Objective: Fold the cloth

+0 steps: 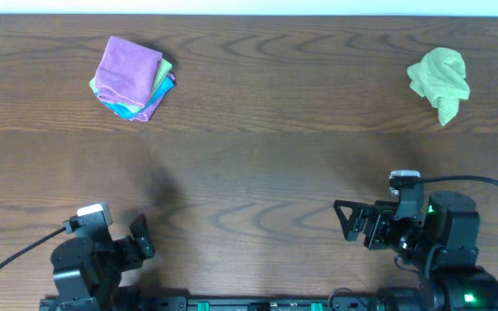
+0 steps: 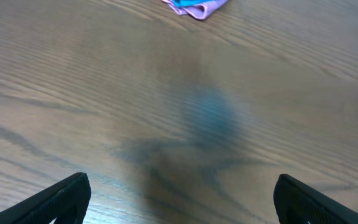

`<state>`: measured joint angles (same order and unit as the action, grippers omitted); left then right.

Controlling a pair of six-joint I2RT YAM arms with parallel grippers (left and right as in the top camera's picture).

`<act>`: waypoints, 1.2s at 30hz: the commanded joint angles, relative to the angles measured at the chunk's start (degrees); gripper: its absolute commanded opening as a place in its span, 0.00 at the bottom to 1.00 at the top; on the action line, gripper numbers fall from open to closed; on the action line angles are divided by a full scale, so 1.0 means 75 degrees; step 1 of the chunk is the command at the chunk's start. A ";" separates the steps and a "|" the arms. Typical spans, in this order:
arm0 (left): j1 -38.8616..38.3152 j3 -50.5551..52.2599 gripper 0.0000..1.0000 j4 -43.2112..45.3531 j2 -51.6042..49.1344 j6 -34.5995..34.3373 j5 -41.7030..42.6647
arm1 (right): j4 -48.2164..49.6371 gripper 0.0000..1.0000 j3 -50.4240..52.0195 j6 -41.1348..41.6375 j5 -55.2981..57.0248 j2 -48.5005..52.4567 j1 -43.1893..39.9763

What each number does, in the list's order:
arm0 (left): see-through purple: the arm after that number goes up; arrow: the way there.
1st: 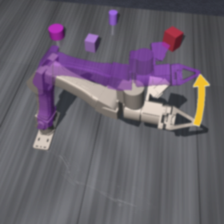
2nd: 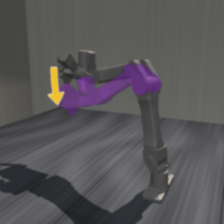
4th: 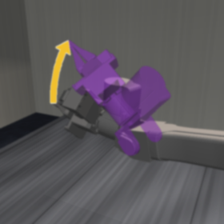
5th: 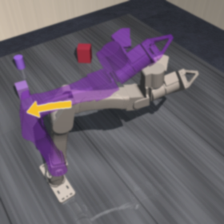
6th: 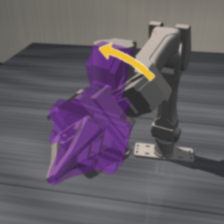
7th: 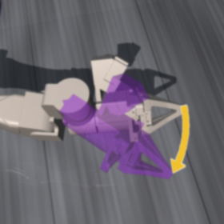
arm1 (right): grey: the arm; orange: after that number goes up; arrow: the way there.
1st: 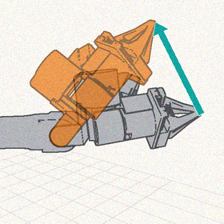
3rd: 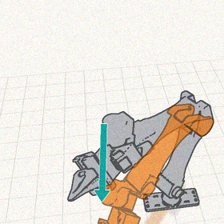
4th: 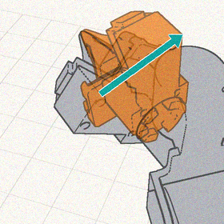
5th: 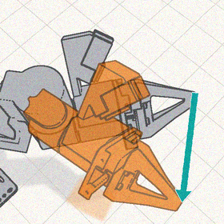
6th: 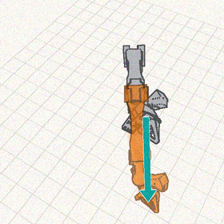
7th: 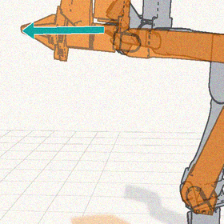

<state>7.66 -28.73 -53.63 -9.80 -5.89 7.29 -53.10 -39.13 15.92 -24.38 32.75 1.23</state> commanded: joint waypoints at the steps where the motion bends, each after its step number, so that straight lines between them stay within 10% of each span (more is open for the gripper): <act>1: -0.0119 0.0286 0.95 0.0064 0.0265 0.0154 0.0035 | -0.0009 0.99 0.0023 0.0044 0.0029 -0.0029 -0.0111; 36: -0.0583 0.1859 0.95 0.0562 0.0775 0.2017 0.0711 | -0.0009 0.99 0.0023 0.0044 0.0029 -0.0029 -0.0111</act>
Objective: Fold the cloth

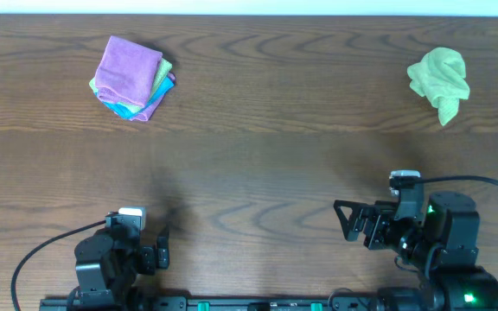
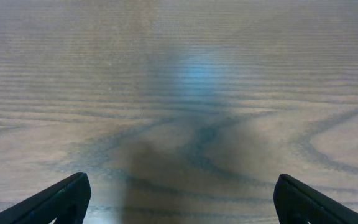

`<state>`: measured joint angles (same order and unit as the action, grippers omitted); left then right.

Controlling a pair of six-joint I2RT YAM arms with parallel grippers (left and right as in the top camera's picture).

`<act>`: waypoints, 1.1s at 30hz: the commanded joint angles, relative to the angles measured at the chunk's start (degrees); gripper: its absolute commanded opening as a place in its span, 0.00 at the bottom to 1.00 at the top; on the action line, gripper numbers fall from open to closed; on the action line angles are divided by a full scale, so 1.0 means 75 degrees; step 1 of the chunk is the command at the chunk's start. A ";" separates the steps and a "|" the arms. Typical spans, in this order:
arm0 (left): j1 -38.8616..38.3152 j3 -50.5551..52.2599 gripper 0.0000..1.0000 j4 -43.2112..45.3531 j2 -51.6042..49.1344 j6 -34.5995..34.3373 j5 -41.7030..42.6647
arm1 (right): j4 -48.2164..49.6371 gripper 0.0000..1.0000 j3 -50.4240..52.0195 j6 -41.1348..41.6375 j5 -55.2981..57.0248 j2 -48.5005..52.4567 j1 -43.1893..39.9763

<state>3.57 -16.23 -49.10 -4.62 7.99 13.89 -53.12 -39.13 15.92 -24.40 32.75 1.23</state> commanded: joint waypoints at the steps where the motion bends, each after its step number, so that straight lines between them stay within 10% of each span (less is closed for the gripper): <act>1: -0.0038 0.0219 0.95 -0.0041 0.0085 0.0157 -0.0251 | -0.0006 0.99 0.0023 0.0044 0.0032 -0.0029 -0.0111; 33: -0.0035 0.0259 0.95 -0.0079 0.0085 -0.0437 -0.1134 | -0.0009 0.99 0.0023 0.0044 0.0032 -0.0029 -0.0111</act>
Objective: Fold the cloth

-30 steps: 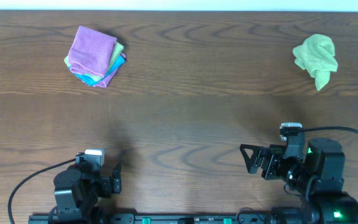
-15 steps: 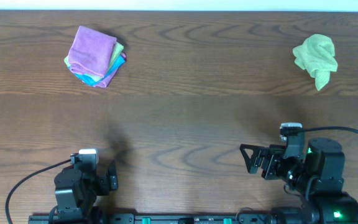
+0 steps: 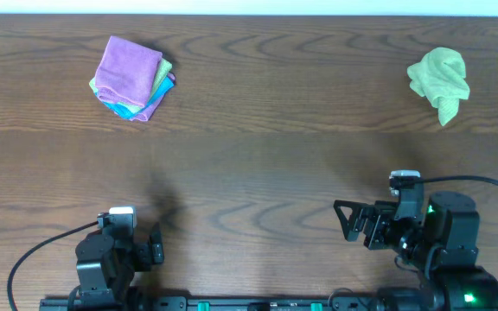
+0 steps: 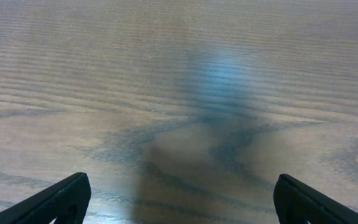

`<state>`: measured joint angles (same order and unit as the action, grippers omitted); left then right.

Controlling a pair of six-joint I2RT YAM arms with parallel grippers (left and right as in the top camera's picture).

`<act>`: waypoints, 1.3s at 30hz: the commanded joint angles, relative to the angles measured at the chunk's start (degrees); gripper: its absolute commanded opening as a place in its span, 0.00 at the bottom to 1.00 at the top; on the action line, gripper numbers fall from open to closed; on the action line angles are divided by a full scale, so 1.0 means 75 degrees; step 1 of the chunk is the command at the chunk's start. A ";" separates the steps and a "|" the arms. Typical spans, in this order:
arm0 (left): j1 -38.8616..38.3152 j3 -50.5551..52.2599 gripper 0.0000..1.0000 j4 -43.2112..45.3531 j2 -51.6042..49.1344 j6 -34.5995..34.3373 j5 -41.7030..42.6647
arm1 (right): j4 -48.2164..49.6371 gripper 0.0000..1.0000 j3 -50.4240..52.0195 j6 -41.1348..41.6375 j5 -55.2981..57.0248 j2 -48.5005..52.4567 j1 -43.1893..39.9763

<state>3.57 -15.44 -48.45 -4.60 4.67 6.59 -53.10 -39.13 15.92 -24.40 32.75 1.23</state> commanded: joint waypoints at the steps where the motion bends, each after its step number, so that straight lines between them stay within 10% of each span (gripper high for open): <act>1: -0.0035 0.0154 0.95 -0.0166 0.0082 0.0006 -0.0160 | -0.0009 0.99 0.0023 0.0044 0.0032 -0.0029 -0.0111; 39: -0.0035 0.0154 0.95 -0.0166 0.0082 0.0006 -0.0160 | 0.0595 0.99 0.3302 -0.2104 0.3200 -0.4328 -0.0175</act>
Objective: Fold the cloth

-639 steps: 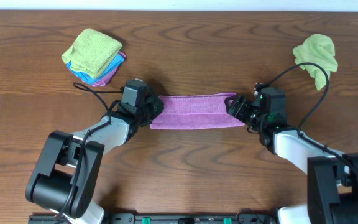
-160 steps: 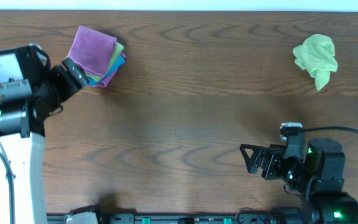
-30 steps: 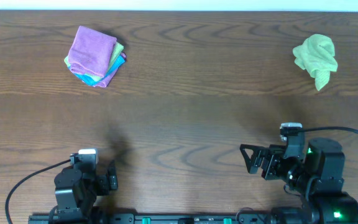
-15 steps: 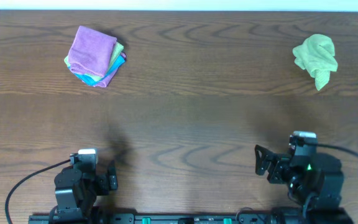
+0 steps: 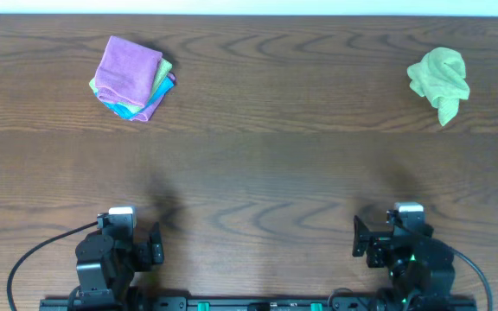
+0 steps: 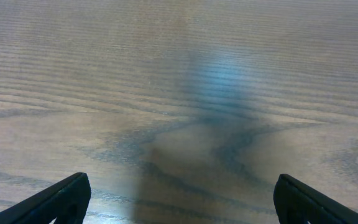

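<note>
A crumpled green cloth point(image 5: 440, 80) lies at the far right of the wooden table point(image 5: 258, 164). Both arms sit far from it at the near edge. My left gripper point(image 5: 152, 247) is at the bottom left. In the left wrist view the left gripper point(image 6: 179, 202) is open, its black fingertips point(image 6: 61, 198) wide apart over bare wood with nothing between them. My right gripper point(image 5: 362, 241) is drawn in close to its base at the bottom right. From overhead I cannot make out how its jaws stand.
A stack of folded cloths point(image 5: 132, 78), purple on top with blue and green beneath, sits at the far left. Black cables point(image 5: 33, 259) trail from the arm bases along the near edge.
The right arm has drawn back toward the near edge, and its gripper now sits close to its base. The left arm and both cloth piles have not moved.
At first my left gripper pointed toward the folded stack, whose edge showed in the wrist view. Then the left arm stood further right over bare wood, then settled slightly left. The right arm stayed extended throughout and is now pulled in. The green cloth never moved.
</note>
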`<state>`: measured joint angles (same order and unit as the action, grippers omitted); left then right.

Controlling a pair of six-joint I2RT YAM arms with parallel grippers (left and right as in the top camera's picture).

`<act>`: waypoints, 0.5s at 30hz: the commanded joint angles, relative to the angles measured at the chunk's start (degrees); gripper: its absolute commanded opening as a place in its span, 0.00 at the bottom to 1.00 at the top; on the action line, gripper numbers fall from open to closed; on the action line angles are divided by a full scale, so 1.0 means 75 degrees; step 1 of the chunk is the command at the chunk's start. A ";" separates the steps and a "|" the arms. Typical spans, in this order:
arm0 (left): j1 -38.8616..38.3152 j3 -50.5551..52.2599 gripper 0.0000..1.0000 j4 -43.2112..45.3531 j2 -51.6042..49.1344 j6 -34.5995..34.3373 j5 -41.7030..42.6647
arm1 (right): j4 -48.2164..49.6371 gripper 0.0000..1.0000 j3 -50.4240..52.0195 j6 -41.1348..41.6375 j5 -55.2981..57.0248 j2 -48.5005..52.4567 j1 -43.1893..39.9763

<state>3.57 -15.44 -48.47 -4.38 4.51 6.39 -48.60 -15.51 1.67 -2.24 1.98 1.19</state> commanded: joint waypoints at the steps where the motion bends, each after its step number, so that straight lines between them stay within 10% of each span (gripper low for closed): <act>1: -0.0035 0.0154 0.95 -0.0163 0.0052 0.0026 -0.0134 | -0.0006 0.99 0.0178 -0.0204 0.0248 -0.0224 -0.0198; 15: -0.0035 0.0154 0.95 -0.0163 0.0052 0.0026 -0.0134 | -0.0038 0.99 0.0592 -0.0204 0.0294 -0.0221 -0.0504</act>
<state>3.57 -15.44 -48.49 -4.38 4.51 6.39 -48.73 -11.86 0.97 -0.54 0.84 -2.07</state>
